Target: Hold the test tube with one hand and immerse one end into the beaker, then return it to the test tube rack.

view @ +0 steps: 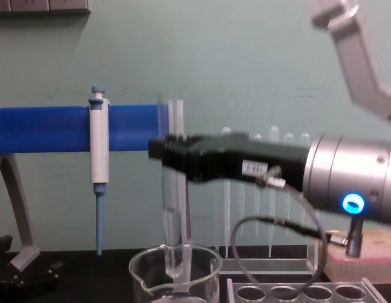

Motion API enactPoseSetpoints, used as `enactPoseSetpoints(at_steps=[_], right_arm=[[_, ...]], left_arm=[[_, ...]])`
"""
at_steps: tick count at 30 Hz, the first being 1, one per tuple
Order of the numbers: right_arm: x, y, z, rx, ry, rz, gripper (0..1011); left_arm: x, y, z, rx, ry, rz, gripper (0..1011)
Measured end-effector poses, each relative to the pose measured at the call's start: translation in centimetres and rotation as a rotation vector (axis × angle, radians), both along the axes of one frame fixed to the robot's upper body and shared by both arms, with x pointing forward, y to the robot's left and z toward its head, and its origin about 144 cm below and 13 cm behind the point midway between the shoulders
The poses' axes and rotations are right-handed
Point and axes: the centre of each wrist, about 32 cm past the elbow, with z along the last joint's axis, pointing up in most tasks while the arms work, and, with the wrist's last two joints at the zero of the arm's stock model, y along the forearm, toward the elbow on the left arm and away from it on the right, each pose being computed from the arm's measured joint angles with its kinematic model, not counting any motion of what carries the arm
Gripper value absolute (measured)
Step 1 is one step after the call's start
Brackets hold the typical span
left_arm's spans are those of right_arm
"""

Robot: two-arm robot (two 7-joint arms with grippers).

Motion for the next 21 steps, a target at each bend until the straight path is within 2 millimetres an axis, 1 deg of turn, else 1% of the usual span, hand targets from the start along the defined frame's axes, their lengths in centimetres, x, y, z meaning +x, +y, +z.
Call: enactPoseSetpoints(at_steps=[1, 2, 5, 6, 8, 9, 13, 16, 21], right_arm=[[0.1, 0.1, -0.4, -0.001, 0.005, 0.0, 224], [0.2, 0.3, -1.2, -0.001, 0.01, -0.001, 224], [0.3, 0.5, -2.4, -0.009, 0.011, -0.001, 224], [0.3, 0.5, -3.2, -0.013, 0.014, -0.003, 224], [0.3, 0.6, -3.8, -0.013, 0.015, -0.005, 224], [0.3, 0.6, -4.7, -0.013, 0.02, -0.009, 224], [0.2, 0.5, -6.4, -0.01, 0.034, -0.02, 224], [0.1, 0.4, -7.1, -0.01, 0.045, -0.025, 224], [0.0, 0.4, -7.5, -0.004, 0.051, -0.032, 224]], left_arm=[[0.0, 0.0, 0.0, 0.0, 0.0, 0.0, 1000], [0.0, 0.0, 0.0, 0.0, 0.0, 0.0, 1000], [0.0, 0.0, 0.0, 0.0, 0.0, 0.0, 1000], [0.0, 0.0, 0.0, 0.0, 0.0, 0.0, 1000], [0.0, 0.0, 0.0, 0.0, 0.0, 0.0, 1000], [0.0, 0.0, 0.0, 0.0, 0.0, 0.0, 1000], [0.0, 0.0, 0.0, 0.0, 0.0, 0.0, 1000], [0.0, 0.0, 0.0, 0.0, 0.0, 0.0, 1000], [0.0, 0.0, 0.0, 0.0, 0.0, 0.0, 1000]])
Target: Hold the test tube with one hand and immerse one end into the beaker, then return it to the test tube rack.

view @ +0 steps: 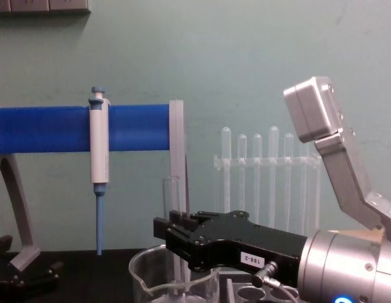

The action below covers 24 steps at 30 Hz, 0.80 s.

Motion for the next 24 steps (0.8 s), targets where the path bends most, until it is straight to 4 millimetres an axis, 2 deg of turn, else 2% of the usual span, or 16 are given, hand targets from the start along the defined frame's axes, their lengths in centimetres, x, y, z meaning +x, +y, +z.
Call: enactPoseSetpoints(at_steps=[24], right_arm=[[-0.04, -0.03, 0.03, 0.006, 0.001, 0.0, 224]], left_arm=[[0.0, 0.0, 0.0, 0.0, 0.0, 0.0, 1000]])
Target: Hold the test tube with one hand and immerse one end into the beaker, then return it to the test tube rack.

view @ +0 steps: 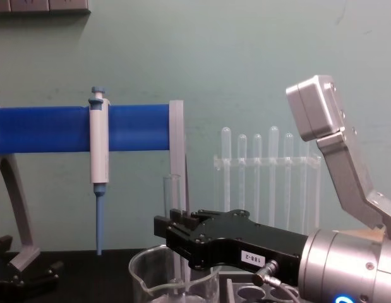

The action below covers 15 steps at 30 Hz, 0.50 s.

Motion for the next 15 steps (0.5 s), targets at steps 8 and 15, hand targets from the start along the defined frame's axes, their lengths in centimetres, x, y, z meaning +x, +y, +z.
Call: enactPoseSetpoints(at_steps=[8, 15], right_arm=[[0.01, 0.01, 0.0, 0.0, 0.0, 0.0, 224], [0.01, 0.01, 0.0, 0.0, 0.0, 0.0, 224]], left_arm=[[0.0, 0.0, 0.0, 0.0, 0.0, 0.0, 1000], [0.0, 0.0, 0.0, 0.0, 0.0, 0.0, 1000]])
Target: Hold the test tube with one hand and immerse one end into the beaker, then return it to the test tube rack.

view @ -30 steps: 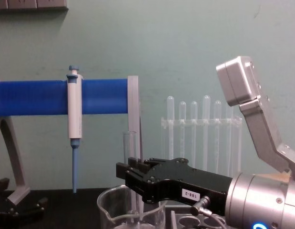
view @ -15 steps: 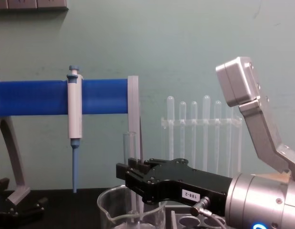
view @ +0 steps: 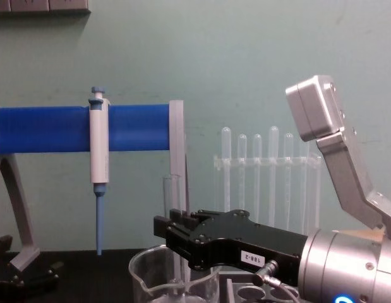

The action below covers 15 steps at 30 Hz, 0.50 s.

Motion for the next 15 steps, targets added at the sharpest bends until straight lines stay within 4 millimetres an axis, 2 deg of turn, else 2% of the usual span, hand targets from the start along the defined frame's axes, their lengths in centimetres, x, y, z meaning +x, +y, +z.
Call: enactPoseSetpoints(at_steps=[15], right_arm=[[0.0, 0.0, 0.0, 0.0, 0.0, -0.001, 224]], left_arm=[[0.0, 0.0, 0.0, 0.0, 0.0, 0.0, 1000]])
